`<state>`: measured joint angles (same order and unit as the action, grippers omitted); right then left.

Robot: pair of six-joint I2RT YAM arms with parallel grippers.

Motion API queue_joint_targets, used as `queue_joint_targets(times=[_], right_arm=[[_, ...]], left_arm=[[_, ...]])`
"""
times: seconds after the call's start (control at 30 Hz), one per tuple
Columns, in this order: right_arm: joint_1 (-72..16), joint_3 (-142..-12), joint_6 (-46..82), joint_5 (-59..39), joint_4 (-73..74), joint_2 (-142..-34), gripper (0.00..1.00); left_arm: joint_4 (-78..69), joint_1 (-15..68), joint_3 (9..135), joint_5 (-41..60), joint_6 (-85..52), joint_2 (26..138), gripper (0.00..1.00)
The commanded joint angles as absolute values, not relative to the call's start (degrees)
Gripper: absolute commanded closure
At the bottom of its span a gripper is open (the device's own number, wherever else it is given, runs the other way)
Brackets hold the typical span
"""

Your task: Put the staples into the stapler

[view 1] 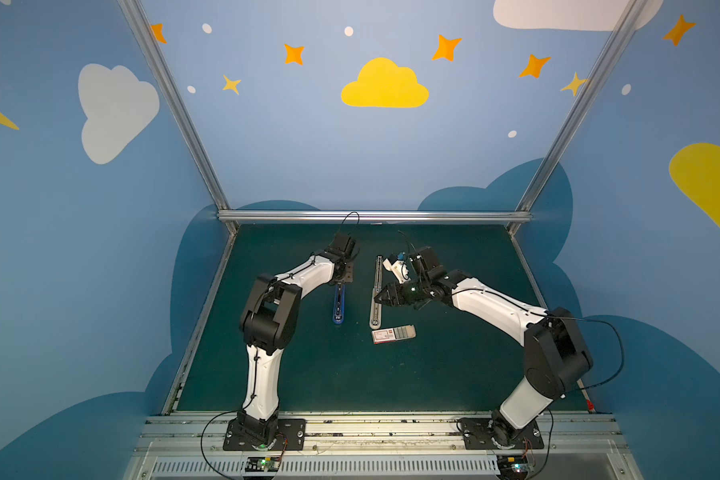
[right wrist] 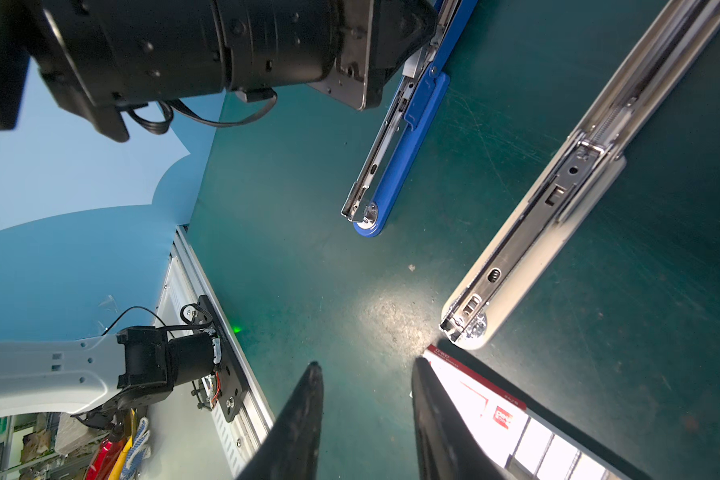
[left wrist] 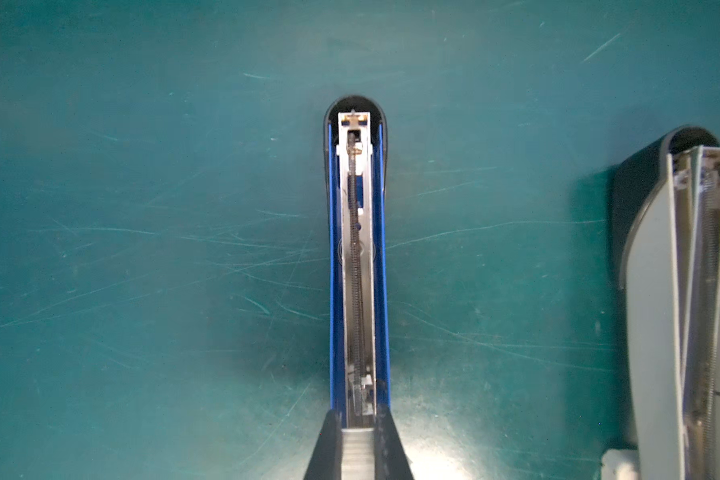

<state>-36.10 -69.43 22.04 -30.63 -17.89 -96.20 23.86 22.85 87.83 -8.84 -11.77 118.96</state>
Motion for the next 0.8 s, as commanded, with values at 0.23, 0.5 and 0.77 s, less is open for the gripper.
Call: queue_joint_targets(times=[0.23,0.5,0.77], right_arm=[[-35.77,-70.50,21.62,-31.03,-19.29,-96.07,0.64],[-35.77,-70.33,21.46,-31.02,-19.38,-95.91,0.64],[-35.60,-69.87,21.62,-30.97,-18.95,-95.84,0.64]], left_arm=[[24.45,22.74,88.77,-7.17,-12.46,119.18,0.89],[24.70,22.84,89.20,-6.24,-12.83,120.06,0.89],[24.79,22.85,88.95,-5.91,-13.01,120.57,0.89]])
